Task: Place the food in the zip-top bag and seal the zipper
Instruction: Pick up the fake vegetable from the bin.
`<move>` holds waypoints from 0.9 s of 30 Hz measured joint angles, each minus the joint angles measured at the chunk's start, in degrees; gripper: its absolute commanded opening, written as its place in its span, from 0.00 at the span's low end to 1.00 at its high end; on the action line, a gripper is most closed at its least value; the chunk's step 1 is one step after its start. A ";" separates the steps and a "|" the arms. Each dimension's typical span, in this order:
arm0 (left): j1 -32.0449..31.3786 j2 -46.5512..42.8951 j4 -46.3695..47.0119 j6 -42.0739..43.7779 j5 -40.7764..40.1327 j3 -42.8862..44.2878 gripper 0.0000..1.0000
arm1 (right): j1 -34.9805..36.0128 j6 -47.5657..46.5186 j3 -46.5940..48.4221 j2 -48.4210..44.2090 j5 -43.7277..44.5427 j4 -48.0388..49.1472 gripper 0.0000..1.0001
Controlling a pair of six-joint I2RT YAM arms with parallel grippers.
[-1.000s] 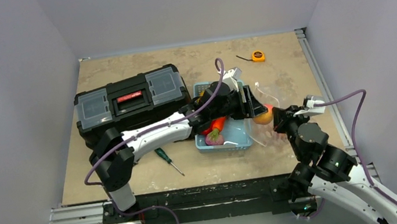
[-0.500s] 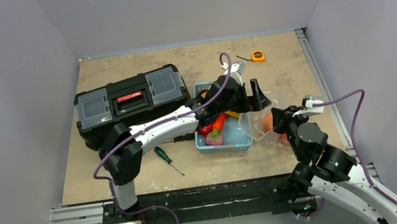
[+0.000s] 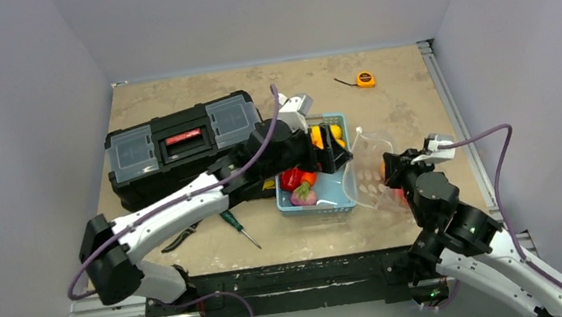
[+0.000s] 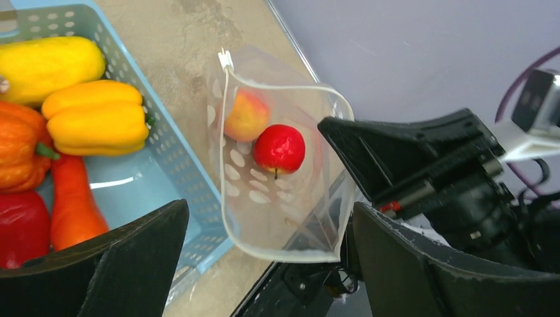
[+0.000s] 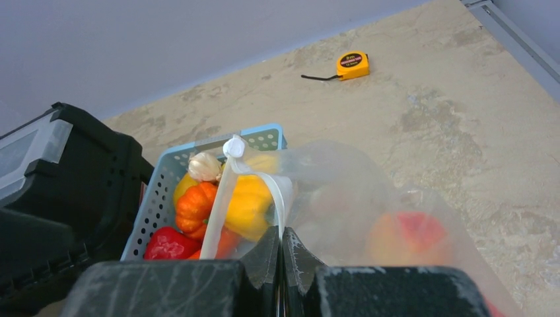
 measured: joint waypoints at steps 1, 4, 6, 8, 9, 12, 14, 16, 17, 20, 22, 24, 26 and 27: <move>0.00 -2.58 -0.85 0.92 -0.24 -2.14 0.94 | 0.00 0.07 0.00 0.48 0.26 -0.02 0.00; 0.00 -8.31 -1.60 1.99 -1.14 -5.20 0.94 | 0.00 0.15 0.00 1.46 0.81 -0.04 0.00; 0.00 -11.76 -2.51 2.45 -2.21 -7.96 0.93 | 0.00 0.26 0.00 2.34 0.90 -0.07 0.00; 0.00 -14.29 -3.87 2.95 -3.37 -10.14 0.92 | 0.00 0.31 0.00 3.45 0.92 -0.09 0.00; 0.00 -14.82 -4.37 3.37 -3.82 -10.73 0.92 | 0.00 0.31 0.00 3.78 0.92 -0.11 0.00; 0.00 -14.58 -5.79 3.87 -4.90 -11.08 0.92 | 0.02 0.50 0.00 4.31 1.20 -0.28 0.00; 0.00 -13.84 -6.54 3.91 -5.40 -11.08 0.91 | 0.04 1.07 0.02 4.28 1.90 -0.55 0.00; 0.00 -12.66 -7.15 4.00 -6.05 -11.06 0.91 | 0.04 2.25 0.09 4.15 3.32 -1.55 0.00; 0.00 -11.98 -7.37 4.07 -6.34 -11.04 0.92 | 0.04 2.95 0.13 3.98 4.24 -2.10 0.00; 0.00 -8.96 -9.11 4.57 -7.21 -10.54 0.93 | 0.04 4.42 0.13 2.27 6.12 -3.43 0.00; 0.00 -6.10 -11.39 5.16 -8.17 -8.85 0.97 | 0.04 4.70 0.13 1.09 6.93 -3.39 0.00; 0.00 -2.75 -13.51 5.79 -9.29 -6.29 1.00 | 0.02 4.83 0.13 0.68 7.17 -3.37 0.00; 0.00 0.20 -14.78 6.47 -10.29 -3.74 1.00 | 0.04 4.83 0.13 0.85 7.13 -3.39 0.00; 0.00 1.84 -15.26 6.86 -10.97 -2.23 0.99 | 0.04 4.81 0.13 1.01 7.06 -3.32 0.00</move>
